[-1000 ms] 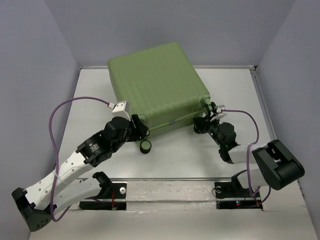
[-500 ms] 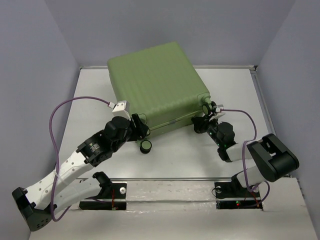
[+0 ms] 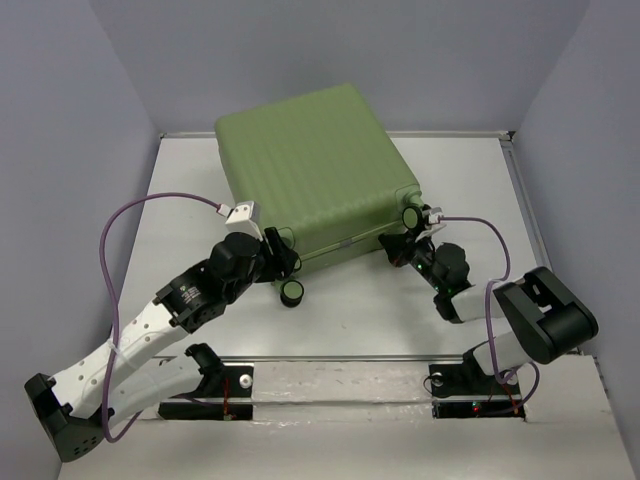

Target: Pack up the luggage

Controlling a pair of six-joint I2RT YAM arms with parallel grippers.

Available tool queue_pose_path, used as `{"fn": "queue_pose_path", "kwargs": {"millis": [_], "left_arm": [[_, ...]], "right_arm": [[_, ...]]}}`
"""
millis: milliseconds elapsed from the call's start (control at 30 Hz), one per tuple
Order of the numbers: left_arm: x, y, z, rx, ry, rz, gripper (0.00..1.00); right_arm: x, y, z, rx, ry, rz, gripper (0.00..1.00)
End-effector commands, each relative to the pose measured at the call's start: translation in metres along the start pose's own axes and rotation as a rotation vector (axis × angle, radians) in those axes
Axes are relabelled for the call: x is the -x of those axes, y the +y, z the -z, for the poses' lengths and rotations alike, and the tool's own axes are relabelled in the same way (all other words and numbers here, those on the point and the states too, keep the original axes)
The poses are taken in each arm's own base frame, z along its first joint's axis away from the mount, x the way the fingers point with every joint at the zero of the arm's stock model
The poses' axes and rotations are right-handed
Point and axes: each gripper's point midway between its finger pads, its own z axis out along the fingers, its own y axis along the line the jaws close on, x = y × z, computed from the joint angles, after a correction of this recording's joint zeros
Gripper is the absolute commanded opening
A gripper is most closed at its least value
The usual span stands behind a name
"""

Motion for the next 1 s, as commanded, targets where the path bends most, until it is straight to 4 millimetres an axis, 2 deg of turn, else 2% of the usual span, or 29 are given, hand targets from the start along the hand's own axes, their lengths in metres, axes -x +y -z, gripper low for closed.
{"fn": "queue_pose_path", "kwargs": {"millis": [0,33,133,167,200,233,267,300,333,367,400,433,467,500,533,567,600,633,667,700,733,767,800,833,867,900,967], "left_arm": [[0.062,-0.089,0.038,-0.380,-0.182,-0.026,0.06],[0.063,-0.091,0.038,-0.386,-0.182,-0.025,0.06],[0.068,-0.111,0.042,-0.473,-0.182,-0.020,0.06],[0.074,-0.119,0.043,-0.494,-0.189,-0.017,0.06],[0.077,-0.124,0.044,-0.511,-0.188,-0.018,0.06],[0.083,-0.131,0.044,-0.520,-0.196,-0.019,0.06],[0.082,-0.131,0.040,-0.512,-0.189,-0.023,0.06],[0.090,-0.137,0.043,-0.526,-0.208,-0.023,0.06],[0.094,-0.140,0.044,-0.529,-0.214,-0.026,0.06],[0.102,-0.146,0.045,-0.534,-0.228,-0.028,0.06],[0.108,-0.148,0.046,-0.531,-0.240,-0.027,0.06],[0.120,-0.153,0.048,-0.537,-0.261,-0.026,0.06],[0.125,-0.155,0.049,-0.540,-0.269,-0.026,0.06],[0.131,-0.158,0.052,-0.549,-0.277,-0.028,0.06],[0.136,-0.160,0.052,-0.548,-0.286,-0.027,0.06],[0.146,-0.163,0.055,-0.549,-0.304,-0.017,0.06],[0.145,-0.168,0.059,-0.582,-0.290,-0.019,0.06],[0.146,-0.170,0.060,-0.590,-0.287,-0.012,0.06],[0.148,-0.172,0.062,-0.599,-0.287,0.000,0.06],[0.149,-0.173,0.064,-0.606,-0.286,0.005,0.06],[0.149,-0.173,0.065,-0.611,-0.285,0.010,0.06],[0.149,-0.173,0.067,-0.615,-0.285,0.016,0.06],[0.147,-0.172,0.066,-0.616,-0.280,0.029,0.06],[0.145,-0.171,0.066,-0.616,-0.274,0.039,0.06],[0.145,-0.169,0.069,-0.621,-0.273,0.048,0.06],[0.150,-0.170,0.073,-0.635,-0.297,0.075,0.06],[0.152,-0.166,0.078,-0.638,-0.314,0.091,0.06]], "right_arm": [[0.051,0.048,-0.008,0.173,-0.183,-0.014,0.07],[0.048,0.055,-0.007,0.188,-0.176,-0.015,0.07],[0.023,0.082,-0.001,0.221,-0.115,-0.007,0.07],[0.005,0.108,0.003,0.258,-0.071,0.004,0.07],[-0.004,0.123,0.005,0.282,-0.052,0.013,0.07],[-0.027,0.154,0.014,0.341,0.007,0.010,0.07],[-0.023,0.157,0.012,0.346,-0.003,0.013,0.07],[-0.049,0.189,0.023,0.402,0.058,0.014,0.07],[-0.061,0.207,0.029,0.433,0.086,0.014,0.07],[-0.072,0.249,0.043,0.528,0.112,0.005,0.07],[-0.090,0.262,0.046,0.538,0.153,0.014,0.07],[-0.099,0.282,0.052,0.579,0.173,0.010,0.07],[-0.096,0.313,0.051,0.638,0.166,0.001,0.07],[-0.103,0.332,0.056,0.673,0.175,0.006,0.07],[-0.123,0.353,0.069,0.719,0.211,0.023,0.07],[-0.112,0.377,0.068,0.768,0.171,-0.006,0.07],[-0.112,0.387,0.070,0.800,0.160,-0.022,0.07],[-0.122,0.390,0.068,0.815,0.168,-0.036,0.07],[-0.119,0.396,0.067,0.830,0.150,-0.054,0.07],[-0.105,0.411,0.066,0.874,0.096,-0.087,0.07],[-0.111,0.414,0.064,0.888,0.094,-0.095,0.07],[-0.107,0.422,0.063,0.908,0.075,-0.115,0.07],[-0.092,0.440,0.062,0.962,0.026,-0.148,0.07],[-0.092,0.446,0.060,0.976,0.016,-0.153,0.07],[-0.096,0.447,0.054,0.967,-0.001,-0.182,0.07],[-0.094,0.442,0.042,0.921,-0.026,-0.208,0.07],[-0.086,0.432,0.034,0.862,-0.087,-0.289,0.07]]}}
